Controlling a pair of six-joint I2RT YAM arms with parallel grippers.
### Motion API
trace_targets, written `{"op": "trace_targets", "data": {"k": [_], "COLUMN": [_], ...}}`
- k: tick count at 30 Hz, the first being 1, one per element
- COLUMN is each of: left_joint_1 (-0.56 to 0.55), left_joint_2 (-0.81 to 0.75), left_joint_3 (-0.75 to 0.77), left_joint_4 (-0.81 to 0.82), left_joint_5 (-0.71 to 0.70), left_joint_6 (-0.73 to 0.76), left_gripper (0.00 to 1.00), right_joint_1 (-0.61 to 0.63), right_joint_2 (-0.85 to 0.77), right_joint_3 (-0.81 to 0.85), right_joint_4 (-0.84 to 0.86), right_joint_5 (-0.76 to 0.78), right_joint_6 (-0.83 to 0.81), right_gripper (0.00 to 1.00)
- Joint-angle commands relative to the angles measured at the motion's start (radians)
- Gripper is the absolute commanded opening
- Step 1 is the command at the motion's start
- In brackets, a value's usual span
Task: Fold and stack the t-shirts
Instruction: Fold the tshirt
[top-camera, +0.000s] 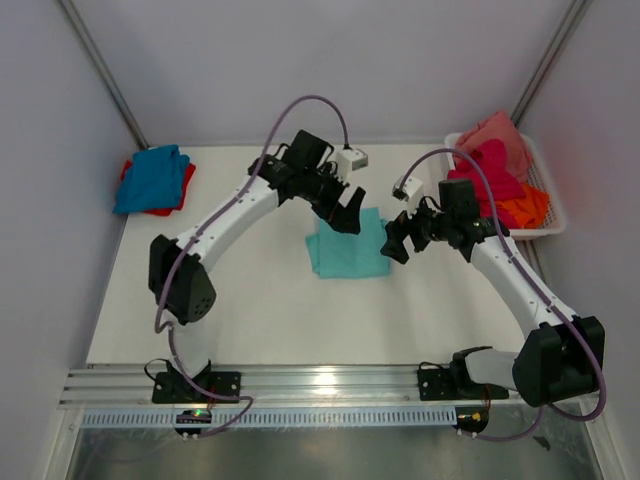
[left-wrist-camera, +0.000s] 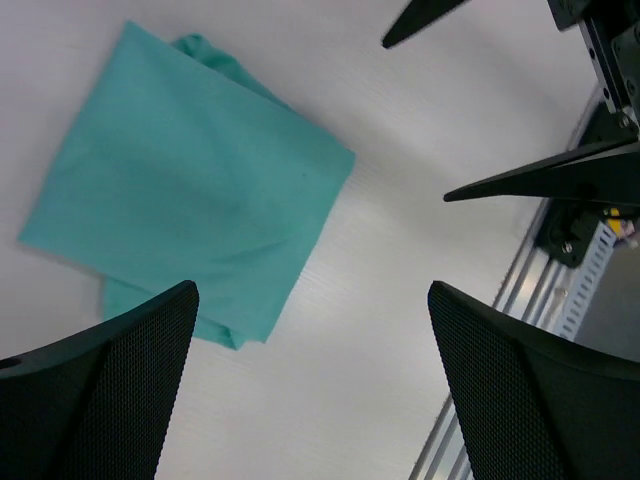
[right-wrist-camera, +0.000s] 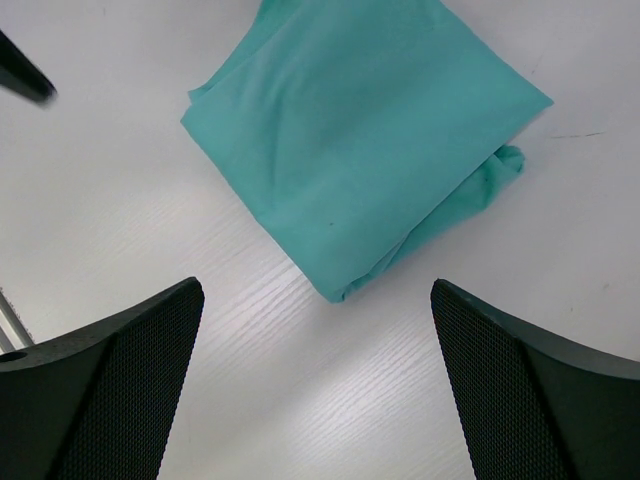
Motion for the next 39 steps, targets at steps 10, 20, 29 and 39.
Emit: {"op": "trace_targets", "data": {"k": [10, 20, 29, 39], "left_joint_1": [0.376, 0.569, 0.567, 0.569], "left_joint_2": [-0.26, -0.069, 0.109, 0.185], "left_joint_3": [-0.359, -0.428, -0.397, -0.386], "left_joint_4": [0.235, 0.217, 0.208, 0.248], "left_joint_5": [-0.024, 0.288, 0.368, 0.387], "left_joint_6": [-0.291, -0.247, -0.228, -0.248], "left_gripper": [0.99, 0.99, 0.99, 0.99], "right_joint_1": [-0.004, -0.003, -0.001, 0.022], "right_joint_2": [0.014, 0.051, 0.126, 0.191], "right_joint_3": [-0.023, -0.025, -0.014, 0.004], "right_joint_4": [0.094, 0.065, 0.058, 0.056], "right_joint_5": [0.098, 0.069, 0.043, 0.049], "right_joint_6": [0.053, 0.024, 0.037, 0.053], "right_gripper": [0.99, 0.99, 0.99, 0.99]}}
